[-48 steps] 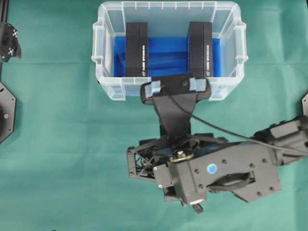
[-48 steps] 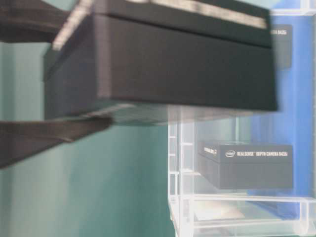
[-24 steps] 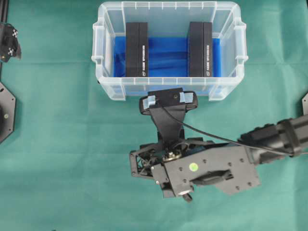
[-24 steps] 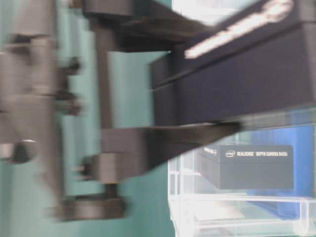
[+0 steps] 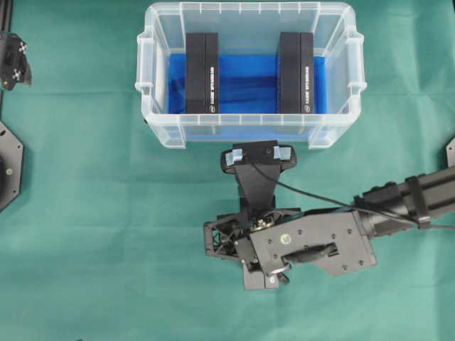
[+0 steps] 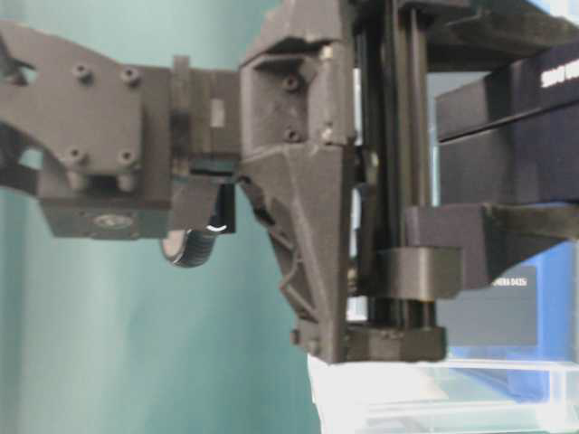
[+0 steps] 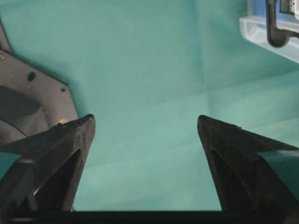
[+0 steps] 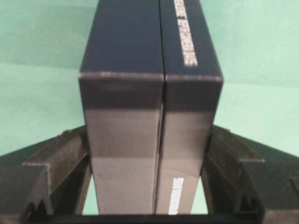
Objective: Take out the box from the case.
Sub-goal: 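Carry the held box out of the bin toward the table front, then lower the box onto the green table and open the right gripper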
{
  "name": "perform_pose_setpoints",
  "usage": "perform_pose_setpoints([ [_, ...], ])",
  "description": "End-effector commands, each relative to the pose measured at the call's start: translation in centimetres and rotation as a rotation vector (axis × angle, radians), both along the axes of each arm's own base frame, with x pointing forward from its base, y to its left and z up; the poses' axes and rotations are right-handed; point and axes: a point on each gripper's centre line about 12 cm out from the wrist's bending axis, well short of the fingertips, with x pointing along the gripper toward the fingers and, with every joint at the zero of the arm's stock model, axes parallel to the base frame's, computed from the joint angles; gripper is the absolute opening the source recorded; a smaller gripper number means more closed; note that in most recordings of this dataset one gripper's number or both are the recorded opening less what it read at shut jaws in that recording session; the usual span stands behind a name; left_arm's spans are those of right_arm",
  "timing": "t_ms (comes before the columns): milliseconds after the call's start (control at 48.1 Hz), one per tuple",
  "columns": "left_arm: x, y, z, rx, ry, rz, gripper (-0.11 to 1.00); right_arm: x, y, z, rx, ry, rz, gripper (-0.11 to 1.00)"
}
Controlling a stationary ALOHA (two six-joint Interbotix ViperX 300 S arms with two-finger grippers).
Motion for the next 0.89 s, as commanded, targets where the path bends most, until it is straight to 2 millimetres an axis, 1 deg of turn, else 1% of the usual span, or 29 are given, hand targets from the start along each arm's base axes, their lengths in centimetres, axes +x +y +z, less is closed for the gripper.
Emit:
perform_pose_setpoints([
  [0,-0.01,0.23,0.37,0.01,-0.011,0.007,0.9,-0.27,-0.18,2.4,0.02,-0.058,0.004,0.67],
  [229,-0.04,0.28,0.32,0.01,-0.008,0.007,0.9,-0.17,-0.4,1.74,0.027,-0.072,0.011,0.67],
  [873,-0.1,0.25,0.33,0.011,-0.006,0.003,0.9,-0.2,-0.42,1.75,0.03,-0.085,0.011,0.67],
])
